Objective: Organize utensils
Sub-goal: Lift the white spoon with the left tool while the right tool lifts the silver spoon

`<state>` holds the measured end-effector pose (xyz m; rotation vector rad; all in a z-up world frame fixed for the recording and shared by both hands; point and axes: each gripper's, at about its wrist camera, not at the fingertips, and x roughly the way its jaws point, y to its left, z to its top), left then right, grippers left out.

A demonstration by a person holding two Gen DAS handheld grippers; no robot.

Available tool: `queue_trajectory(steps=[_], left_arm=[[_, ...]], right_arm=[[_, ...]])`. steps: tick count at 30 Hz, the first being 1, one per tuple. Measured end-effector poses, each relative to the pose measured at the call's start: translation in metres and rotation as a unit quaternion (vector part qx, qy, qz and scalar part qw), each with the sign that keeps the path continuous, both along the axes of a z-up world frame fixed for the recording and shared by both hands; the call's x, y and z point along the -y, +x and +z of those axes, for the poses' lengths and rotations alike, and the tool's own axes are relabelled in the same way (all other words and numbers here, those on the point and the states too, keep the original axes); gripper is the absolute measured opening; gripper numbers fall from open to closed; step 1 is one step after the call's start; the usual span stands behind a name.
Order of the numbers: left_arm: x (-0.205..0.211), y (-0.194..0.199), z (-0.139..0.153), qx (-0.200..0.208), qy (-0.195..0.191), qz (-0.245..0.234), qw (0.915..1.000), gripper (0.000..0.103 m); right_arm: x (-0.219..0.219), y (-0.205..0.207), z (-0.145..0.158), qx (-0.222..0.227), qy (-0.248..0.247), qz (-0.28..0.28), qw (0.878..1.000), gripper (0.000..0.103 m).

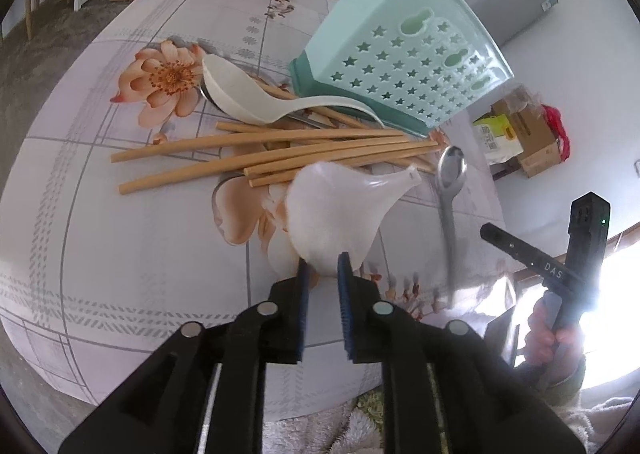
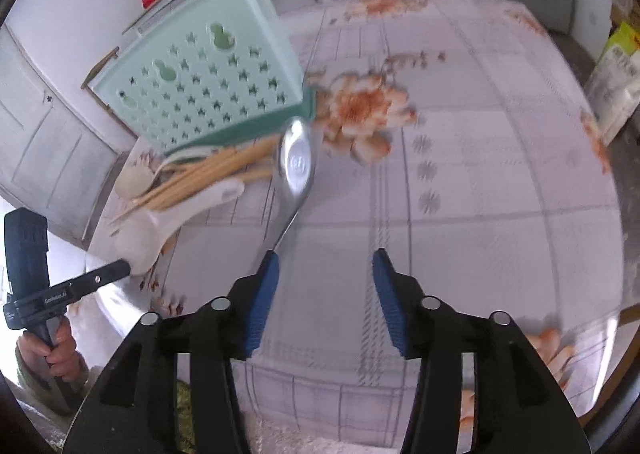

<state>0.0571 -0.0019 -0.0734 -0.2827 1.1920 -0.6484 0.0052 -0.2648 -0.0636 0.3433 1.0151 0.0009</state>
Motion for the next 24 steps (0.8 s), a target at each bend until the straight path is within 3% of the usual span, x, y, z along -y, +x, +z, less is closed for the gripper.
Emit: queue_trajectory(steps=[5, 14, 20, 24], left_arm=[[-0.004, 0.002, 0.001, -0.003, -0.012, 0.007, 0.9999, 0.020], [-0.011, 0.003, -0.001, -0.010, -0.026, 0.017, 0.9995, 0.021], [-0.010, 0.004, -0.001, -0.009, -0.027, 0.016, 0.9995, 0.021], [-0.010, 0.004, -0.002, -0.009, -0.027, 0.017, 0.9995, 0.021]], right_arm=[[0.001, 0.014, 0.008, 0.021, 0.007, 0.000, 1.000, 0.055], [0.017, 0.042, -0.009, 0.019, 0.042, -0.047, 0.998, 0.055], [0.028, 0.048, -0.015, 0.031, 0.082, -0.057, 0.995, 0.047], [0.032, 0.056, -0.021, 0.028, 0.106, -0.059, 0.992, 0.031]])
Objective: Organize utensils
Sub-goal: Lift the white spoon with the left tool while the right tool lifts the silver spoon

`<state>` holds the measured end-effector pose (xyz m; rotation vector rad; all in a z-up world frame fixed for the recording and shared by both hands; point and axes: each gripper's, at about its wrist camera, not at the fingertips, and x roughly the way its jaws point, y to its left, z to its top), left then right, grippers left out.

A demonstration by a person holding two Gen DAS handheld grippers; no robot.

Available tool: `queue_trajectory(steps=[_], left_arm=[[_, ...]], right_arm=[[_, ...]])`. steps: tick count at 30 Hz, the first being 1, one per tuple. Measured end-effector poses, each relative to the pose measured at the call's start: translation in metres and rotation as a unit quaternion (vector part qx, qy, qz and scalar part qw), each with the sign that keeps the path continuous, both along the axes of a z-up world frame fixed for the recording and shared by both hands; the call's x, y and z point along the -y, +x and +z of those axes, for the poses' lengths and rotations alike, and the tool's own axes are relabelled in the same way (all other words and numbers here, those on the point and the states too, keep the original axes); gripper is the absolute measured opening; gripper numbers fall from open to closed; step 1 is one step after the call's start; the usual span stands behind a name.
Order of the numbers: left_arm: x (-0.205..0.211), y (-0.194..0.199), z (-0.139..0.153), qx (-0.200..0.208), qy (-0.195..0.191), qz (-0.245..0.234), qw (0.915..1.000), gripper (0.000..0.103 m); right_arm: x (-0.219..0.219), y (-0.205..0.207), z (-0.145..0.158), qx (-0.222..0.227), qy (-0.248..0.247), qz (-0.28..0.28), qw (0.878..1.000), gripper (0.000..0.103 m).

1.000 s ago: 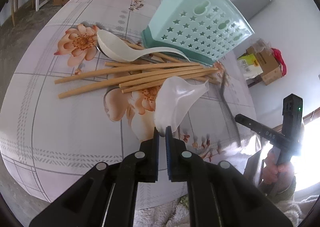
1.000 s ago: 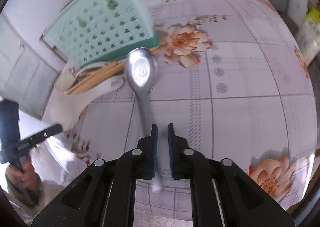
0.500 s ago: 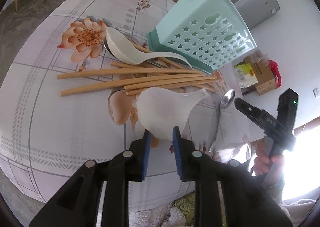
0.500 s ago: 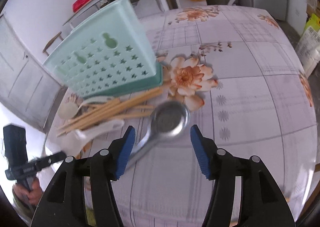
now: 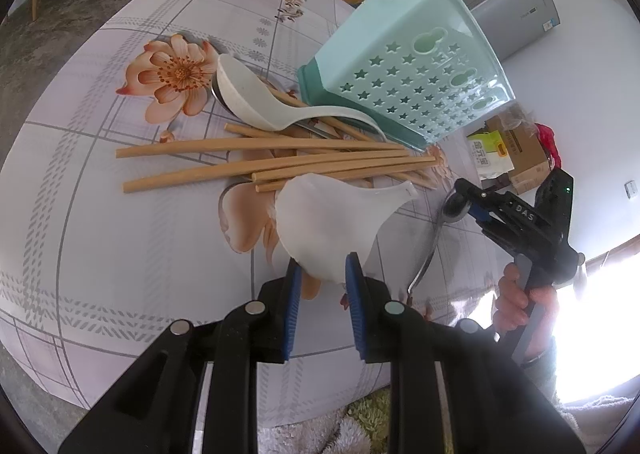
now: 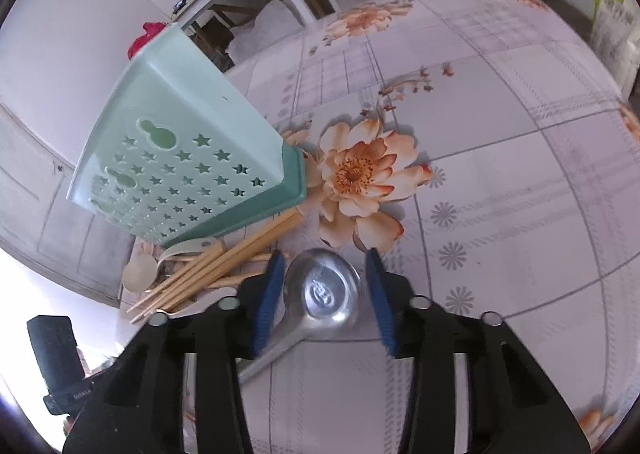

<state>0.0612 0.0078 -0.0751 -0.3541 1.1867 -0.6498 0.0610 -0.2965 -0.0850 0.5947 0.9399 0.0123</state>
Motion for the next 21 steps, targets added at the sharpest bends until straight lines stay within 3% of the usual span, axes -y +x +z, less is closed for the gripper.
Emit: queue_trajectory(steps=[1, 3, 12, 17, 19, 21], left_arm=[[0.000, 0.000, 0.000, 0.000, 0.000, 0.001, 1.0000, 0.021], [0.000, 0.000, 0.000, -0.002, 0.000, 0.005, 1.0000, 0.022], [0.004, -0.001, 0.002, -0.014, -0.009, 0.038, 0.9992, 0.031], [-0.004, 0.000, 0.001, -0.021, -0.018, 0.105, 0.9941, 0.030], [-0.001, -0.002, 0.003, -0.007, 0.009, 0.114, 0.9934, 0.014], [0.001, -0.004, 0.005, 0.003, 0.024, 0.113, 0.9933, 0.007]], right_arm=[[0.000, 0.001, -0.002, -0.002, 0.004, 0.000, 1.000, 0.028], [0.000, 0.002, -0.007, -0.007, 0.007, -0.001, 1.000, 0.009], [0.006, -0.031, 0.006, 0.033, 0.004, -0.024, 0.999, 0.004], [0.008, -0.066, 0.025, 0.061, -0.020, -0.037, 0.997, 0.004], [0.006, -0.071, 0.031, 0.071, -0.032, -0.042, 0.996, 0.003], [0.003, -0.075, 0.036, 0.079, -0.045, -0.047, 0.995, 0.003]])
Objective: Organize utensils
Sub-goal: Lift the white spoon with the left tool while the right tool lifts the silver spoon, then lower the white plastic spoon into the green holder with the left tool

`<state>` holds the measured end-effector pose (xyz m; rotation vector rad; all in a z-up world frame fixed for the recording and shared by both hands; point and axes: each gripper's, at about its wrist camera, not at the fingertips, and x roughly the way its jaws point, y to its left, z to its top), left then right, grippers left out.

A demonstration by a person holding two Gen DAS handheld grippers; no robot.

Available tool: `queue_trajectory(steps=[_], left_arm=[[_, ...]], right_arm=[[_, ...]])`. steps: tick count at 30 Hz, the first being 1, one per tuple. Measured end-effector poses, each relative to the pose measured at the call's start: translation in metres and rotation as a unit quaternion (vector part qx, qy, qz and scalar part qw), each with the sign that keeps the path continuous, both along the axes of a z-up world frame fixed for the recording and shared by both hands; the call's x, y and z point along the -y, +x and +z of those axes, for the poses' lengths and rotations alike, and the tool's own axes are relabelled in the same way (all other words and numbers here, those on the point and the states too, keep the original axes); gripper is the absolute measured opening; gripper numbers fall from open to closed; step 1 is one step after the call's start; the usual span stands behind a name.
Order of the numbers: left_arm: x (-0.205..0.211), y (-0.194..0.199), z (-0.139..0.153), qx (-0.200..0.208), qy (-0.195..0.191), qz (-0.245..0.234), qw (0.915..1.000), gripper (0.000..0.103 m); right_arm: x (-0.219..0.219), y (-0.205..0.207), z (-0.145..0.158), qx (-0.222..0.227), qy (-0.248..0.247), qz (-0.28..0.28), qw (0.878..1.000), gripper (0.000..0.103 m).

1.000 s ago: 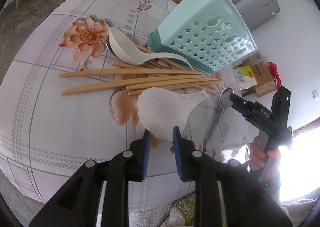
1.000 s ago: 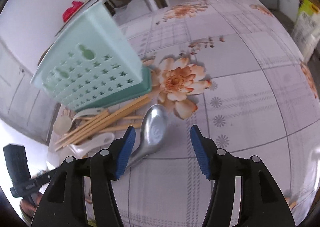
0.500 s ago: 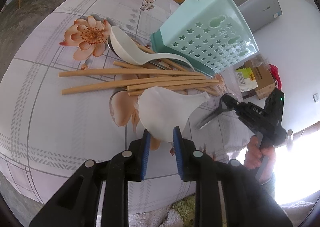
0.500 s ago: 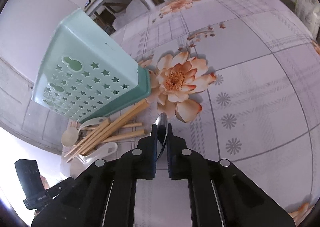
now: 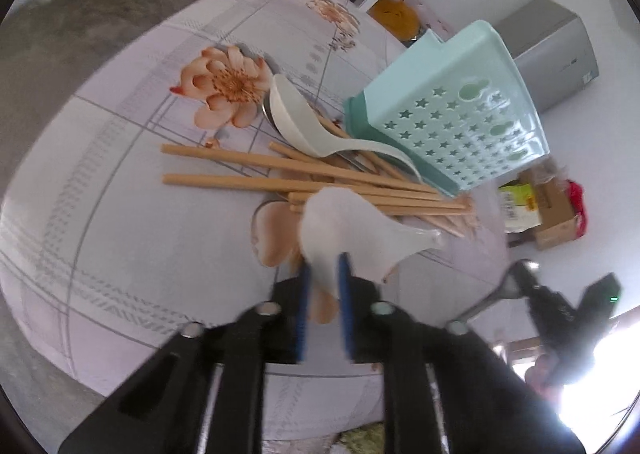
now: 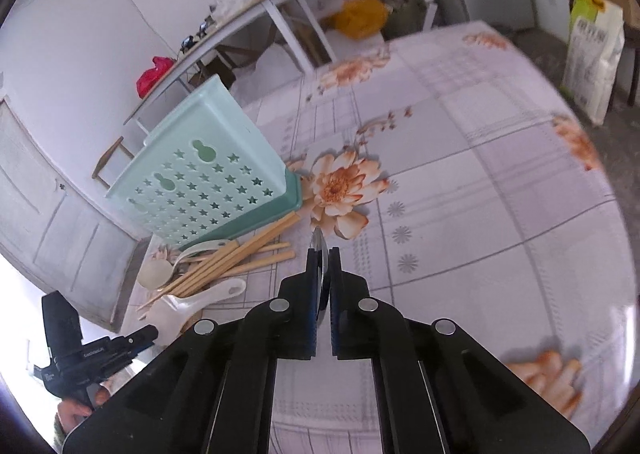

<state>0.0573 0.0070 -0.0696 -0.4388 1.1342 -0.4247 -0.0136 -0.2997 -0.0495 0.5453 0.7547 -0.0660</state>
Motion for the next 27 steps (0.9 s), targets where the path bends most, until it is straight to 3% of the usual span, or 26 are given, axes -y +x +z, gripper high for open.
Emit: queue_trajectory(steps=[3, 5, 9, 11, 15, 20, 23, 27], left_arm=[[0.003, -0.008, 0.013, 0.039, 0.022, -0.011, 0.9989, 0.005], [0.006, -0.017, 0.029, 0.088, 0.043, -0.024, 0.9949, 0.003], [0.014, -0.035, 0.065, 0.181, 0.076, -0.045, 0.9796, 0.001], [0.017, -0.042, 0.087, 0.232, 0.090, -0.050, 0.9672, 0.001], [0.012, -0.046, 0.125, 0.291, 0.073, -0.051, 0.9525, 0.001], [0.013, -0.042, 0.174, 0.389, 0.100, -0.040, 0.9150, 0.001], [0.019, -0.033, 0.187, 0.429, 0.154, -0.035, 0.8894, 0.001], [0.039, -0.022, 0.184, 0.447, 0.223, -0.060, 0.8644, 0.001]], right_arm=[[0.001, -0.007, 0.005, 0.012, -0.014, -0.012, 1.000, 0.003], [0.004, -0.010, 0.009, 0.017, -0.016, -0.017, 1.000, 0.003], [0.007, -0.015, 0.014, 0.026, -0.023, -0.026, 0.999, 0.003], [0.007, -0.015, 0.014, 0.029, -0.025, -0.027, 0.999, 0.003], [0.007, -0.018, 0.016, 0.035, -0.027, -0.029, 0.999, 0.003], [0.007, -0.018, 0.017, 0.037, -0.023, -0.029, 0.999, 0.003], [0.007, -0.019, 0.016, 0.038, -0.019, -0.029, 0.999, 0.003], [0.007, -0.018, 0.016, 0.037, -0.017, -0.029, 0.999, 0.003]])
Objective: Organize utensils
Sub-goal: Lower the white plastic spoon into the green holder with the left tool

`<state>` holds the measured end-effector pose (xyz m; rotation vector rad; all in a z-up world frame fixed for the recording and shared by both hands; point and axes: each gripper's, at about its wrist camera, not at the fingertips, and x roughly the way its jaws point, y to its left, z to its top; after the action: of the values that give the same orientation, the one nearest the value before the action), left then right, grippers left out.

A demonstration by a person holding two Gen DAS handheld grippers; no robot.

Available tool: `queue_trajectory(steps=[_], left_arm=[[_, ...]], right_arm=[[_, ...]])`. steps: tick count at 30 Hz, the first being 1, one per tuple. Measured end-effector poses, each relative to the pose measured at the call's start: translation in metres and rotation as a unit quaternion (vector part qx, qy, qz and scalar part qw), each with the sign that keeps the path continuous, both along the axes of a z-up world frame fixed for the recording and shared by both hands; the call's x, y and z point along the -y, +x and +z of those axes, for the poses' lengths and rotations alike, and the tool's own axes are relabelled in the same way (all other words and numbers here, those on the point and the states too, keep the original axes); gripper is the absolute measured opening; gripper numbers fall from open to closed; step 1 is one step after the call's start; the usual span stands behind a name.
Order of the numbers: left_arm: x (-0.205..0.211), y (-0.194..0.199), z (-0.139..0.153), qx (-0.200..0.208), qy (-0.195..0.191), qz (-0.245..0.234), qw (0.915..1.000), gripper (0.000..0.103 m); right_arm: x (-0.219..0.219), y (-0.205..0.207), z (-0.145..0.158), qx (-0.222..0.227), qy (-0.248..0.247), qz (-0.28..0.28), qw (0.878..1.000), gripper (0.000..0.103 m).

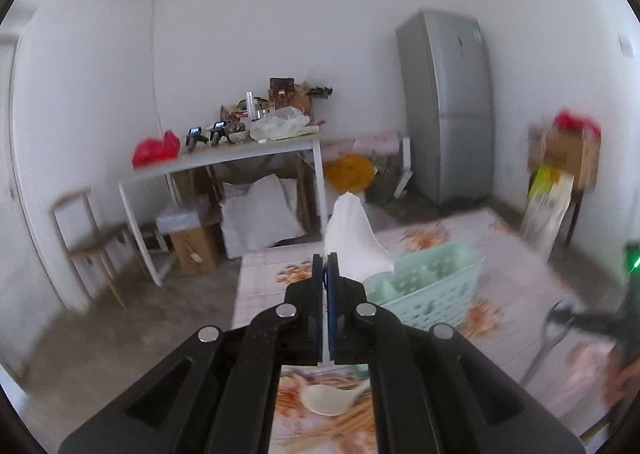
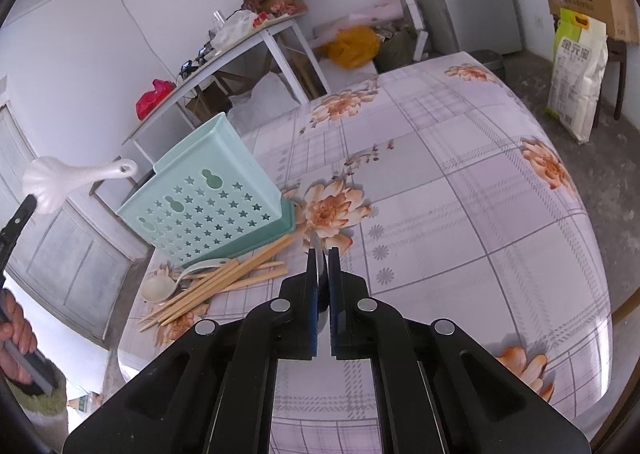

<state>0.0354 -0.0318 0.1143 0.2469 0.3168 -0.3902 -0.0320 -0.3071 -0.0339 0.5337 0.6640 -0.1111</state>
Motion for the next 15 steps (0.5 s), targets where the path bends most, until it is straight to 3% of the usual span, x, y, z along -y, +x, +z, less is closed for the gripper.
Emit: queue_trajectory(steps=[7, 12, 15], left_arm=[[0.032, 0.020, -0.020, 0.017, 0.119, 0.003, 0.9927, 0.001], [0.048, 0.042, -0.031, -0.016, 0.147, -0.011, 0.9890, 0.001], [0.057, 0.057, -0.033, -0.041, 0.142, -0.019, 0.9888, 0.002]], right_arm=[[0.001, 0.002, -0.002, -0.006, -0.001, -0.001, 1.000, 0.003], [-0.002, 0.002, -0.001, 0.000, -0.003, -0.005, 1.000, 0.003], [-0.001, 0.002, -0.004, 0.000, 0.003, -0.005, 1.000, 0.003]])
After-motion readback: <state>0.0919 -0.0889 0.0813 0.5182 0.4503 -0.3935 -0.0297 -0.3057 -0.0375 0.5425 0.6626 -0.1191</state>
